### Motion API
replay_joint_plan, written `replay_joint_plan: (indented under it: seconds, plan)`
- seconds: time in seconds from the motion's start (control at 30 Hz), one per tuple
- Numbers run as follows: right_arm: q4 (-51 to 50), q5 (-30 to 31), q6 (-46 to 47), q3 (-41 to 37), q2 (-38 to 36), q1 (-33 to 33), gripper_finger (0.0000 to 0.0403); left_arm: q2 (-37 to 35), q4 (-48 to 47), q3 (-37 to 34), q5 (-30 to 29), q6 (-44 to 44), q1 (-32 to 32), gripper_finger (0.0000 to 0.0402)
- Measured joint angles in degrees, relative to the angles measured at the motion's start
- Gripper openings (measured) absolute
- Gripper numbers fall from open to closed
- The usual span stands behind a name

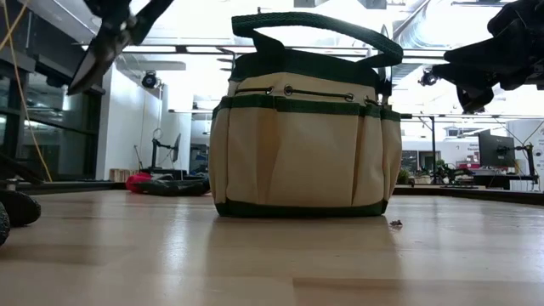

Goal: Pick & Place Garden tools in Gardening bag
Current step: Put the green shear scissors into the gardening bag

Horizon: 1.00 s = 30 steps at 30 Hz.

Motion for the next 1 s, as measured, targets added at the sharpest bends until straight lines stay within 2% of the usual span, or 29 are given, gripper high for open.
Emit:
replay_joint_plan:
  seconds: [0.27, 0.47, 0.8, 1.0]
  plan:
    - [0.00, 0.00, 0.00, -0.02, 0.00, 0.00, 0.0137, 8.23, 18.56, 1.05, 5.73, 3.29, -0.02, 0.0048]
    - [0.02, 0.00, 0.00, 0.00, 0.00, 0.00, 0.0137, 16.68, 19.91, 10.71, 4.90, 8.60, 0.00, 0.0048]
    - [0.02, 0.00, 0.00, -0.02, 0.00, -0.02, 0.0137, 30.26, 19.80, 27.94, -6.32, 9.49, 0.31, 0.0048]
    - [0.03, 0.01, 0.00, -0.02, 0.00, -0.01, 0.0137, 37.15, 20.03, 37.30, -9.67, 9.32, 1.95, 0.0048]
